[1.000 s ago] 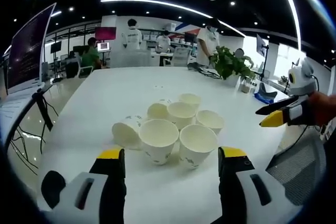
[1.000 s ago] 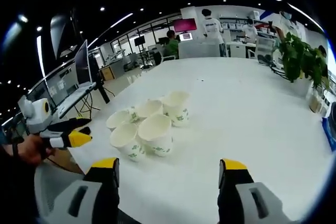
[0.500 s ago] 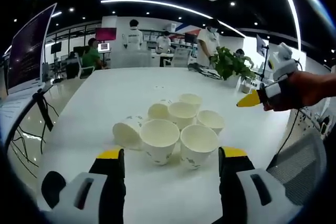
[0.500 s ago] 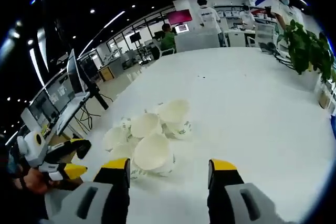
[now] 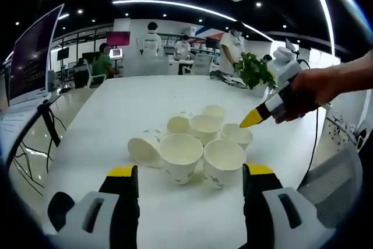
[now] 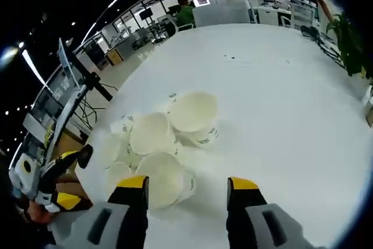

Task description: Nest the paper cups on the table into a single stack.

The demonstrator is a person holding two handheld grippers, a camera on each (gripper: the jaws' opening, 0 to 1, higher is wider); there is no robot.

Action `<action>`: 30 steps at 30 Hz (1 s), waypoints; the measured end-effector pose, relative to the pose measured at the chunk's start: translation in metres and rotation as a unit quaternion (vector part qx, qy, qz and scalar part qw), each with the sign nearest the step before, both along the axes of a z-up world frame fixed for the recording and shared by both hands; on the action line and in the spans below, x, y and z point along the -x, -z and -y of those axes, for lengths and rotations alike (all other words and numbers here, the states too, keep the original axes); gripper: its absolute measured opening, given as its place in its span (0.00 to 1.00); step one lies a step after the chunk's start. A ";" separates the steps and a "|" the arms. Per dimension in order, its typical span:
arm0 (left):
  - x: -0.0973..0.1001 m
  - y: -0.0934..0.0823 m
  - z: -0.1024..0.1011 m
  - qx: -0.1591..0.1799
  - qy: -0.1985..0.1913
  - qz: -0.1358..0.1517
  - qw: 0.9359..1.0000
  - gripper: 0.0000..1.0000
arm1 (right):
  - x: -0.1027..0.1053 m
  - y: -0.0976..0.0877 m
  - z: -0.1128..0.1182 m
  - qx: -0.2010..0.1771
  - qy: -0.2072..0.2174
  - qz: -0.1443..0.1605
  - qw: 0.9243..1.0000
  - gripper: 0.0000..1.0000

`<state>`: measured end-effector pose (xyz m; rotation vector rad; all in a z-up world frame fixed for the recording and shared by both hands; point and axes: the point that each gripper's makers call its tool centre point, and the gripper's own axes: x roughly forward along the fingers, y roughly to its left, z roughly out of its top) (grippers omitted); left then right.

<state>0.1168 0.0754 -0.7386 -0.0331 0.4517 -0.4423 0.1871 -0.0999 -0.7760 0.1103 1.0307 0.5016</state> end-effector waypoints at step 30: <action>-0.003 0.002 -0.003 0.006 -0.004 -0.001 1.000 0.72 | -0.013 0.063 -0.014 0.154 -0.165 -0.095 0.970 0.20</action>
